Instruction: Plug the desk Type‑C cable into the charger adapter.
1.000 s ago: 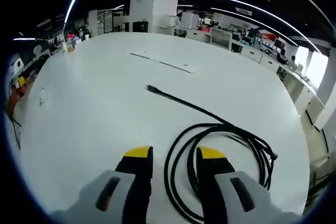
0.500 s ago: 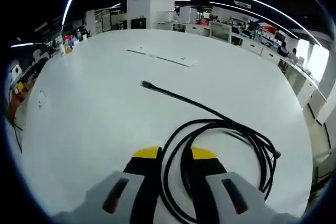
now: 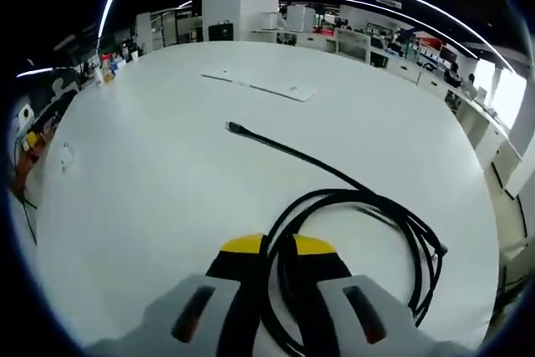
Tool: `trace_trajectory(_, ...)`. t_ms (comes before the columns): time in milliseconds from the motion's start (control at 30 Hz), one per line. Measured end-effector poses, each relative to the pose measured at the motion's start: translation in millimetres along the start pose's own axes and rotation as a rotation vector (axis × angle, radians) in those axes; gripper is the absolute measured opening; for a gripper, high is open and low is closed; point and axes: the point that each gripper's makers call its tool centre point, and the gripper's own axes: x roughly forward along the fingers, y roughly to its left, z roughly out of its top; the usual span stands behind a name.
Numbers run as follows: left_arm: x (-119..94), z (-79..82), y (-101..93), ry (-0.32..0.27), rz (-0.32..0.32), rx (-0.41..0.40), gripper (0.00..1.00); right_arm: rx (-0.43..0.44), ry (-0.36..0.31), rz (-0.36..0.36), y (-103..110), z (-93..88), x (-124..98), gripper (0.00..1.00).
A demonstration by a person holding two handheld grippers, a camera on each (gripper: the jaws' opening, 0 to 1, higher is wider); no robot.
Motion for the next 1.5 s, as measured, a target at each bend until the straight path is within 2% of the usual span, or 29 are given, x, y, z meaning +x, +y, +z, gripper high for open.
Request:
trace_trajectory(67,0,0.2,-0.1,-0.002,-0.001,0.003,0.97,-0.001,0.002,0.0,-6,1.4,1,0.07)
trace_trajectory(133,1,-0.1,-0.4,0.005,-0.002,0.008,0.97,0.004,0.001,0.01,2,0.6,0,0.04)
trace_trajectory(267,0,1.1,-0.1,0.004,-0.002,0.013,0.97,0.004,0.008,0.007,5,0.1,-1,0.04)
trace_trajectory(367,0,1.8,-0.6,0.009,-0.004,0.017,0.97,0.013,0.011,0.007,-5,2.6,2,0.03)
trace_trajectory(767,0,2.1,-0.9,0.01,-0.002,0.021,0.97,0.03,0.018,0.03,-3,1.6,0,0.03)
trace_trajectory(1000,1,5.3,-5.3,0.01,-0.017,0.018,0.98,0.048,-0.016,0.036,5,-1.5,-4,0.02)
trace_trajectory(1500,0,3.4,-6.6,0.023,-0.021,0.006,0.97,0.016,0.012,0.05,29,-5.6,-9,0.02)
